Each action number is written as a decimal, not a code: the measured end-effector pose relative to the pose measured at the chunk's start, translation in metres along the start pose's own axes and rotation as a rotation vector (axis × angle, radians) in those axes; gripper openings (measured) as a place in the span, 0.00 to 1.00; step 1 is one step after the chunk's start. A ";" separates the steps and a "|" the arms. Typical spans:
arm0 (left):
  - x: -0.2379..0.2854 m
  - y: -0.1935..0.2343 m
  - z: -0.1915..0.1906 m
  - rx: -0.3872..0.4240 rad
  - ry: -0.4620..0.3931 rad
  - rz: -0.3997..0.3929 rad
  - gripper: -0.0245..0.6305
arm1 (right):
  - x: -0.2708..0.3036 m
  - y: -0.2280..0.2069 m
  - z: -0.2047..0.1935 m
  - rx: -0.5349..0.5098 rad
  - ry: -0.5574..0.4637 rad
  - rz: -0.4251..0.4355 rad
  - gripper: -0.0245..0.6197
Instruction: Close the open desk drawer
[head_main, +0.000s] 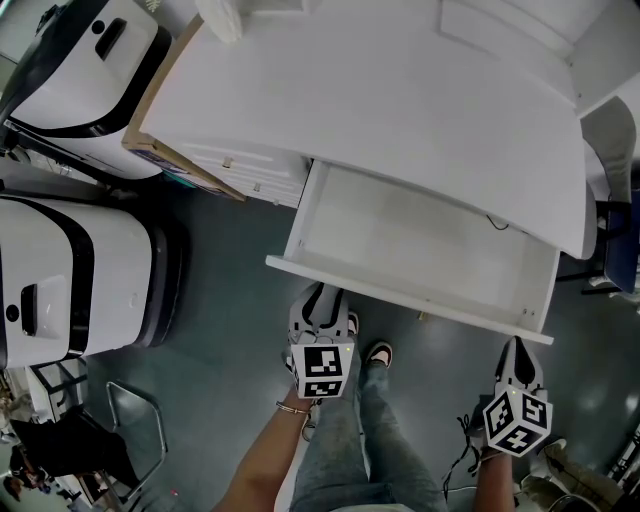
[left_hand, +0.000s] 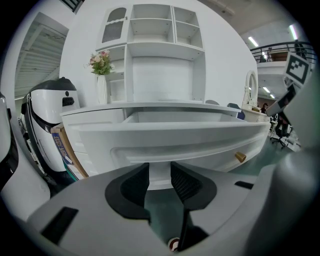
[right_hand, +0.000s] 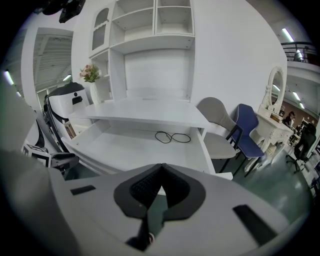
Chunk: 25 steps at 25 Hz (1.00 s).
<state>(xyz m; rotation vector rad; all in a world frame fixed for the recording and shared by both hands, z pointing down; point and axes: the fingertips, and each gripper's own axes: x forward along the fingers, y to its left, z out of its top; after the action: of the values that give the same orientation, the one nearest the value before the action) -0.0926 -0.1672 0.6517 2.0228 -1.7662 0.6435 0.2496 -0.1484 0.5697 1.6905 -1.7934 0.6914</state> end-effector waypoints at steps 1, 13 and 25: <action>0.002 0.000 0.002 -0.003 -0.001 0.000 0.26 | 0.000 -0.001 0.000 0.002 0.001 -0.002 0.05; 0.028 0.003 0.020 -0.005 -0.008 -0.004 0.26 | 0.006 -0.013 0.004 0.037 0.007 -0.033 0.05; 0.050 0.005 0.035 0.004 -0.002 -0.006 0.26 | 0.017 -0.022 0.008 0.072 0.017 -0.054 0.05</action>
<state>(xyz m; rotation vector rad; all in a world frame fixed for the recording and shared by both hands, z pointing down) -0.0886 -0.2281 0.6513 2.0319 -1.7603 0.6437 0.2705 -0.1678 0.5757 1.7689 -1.7232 0.7528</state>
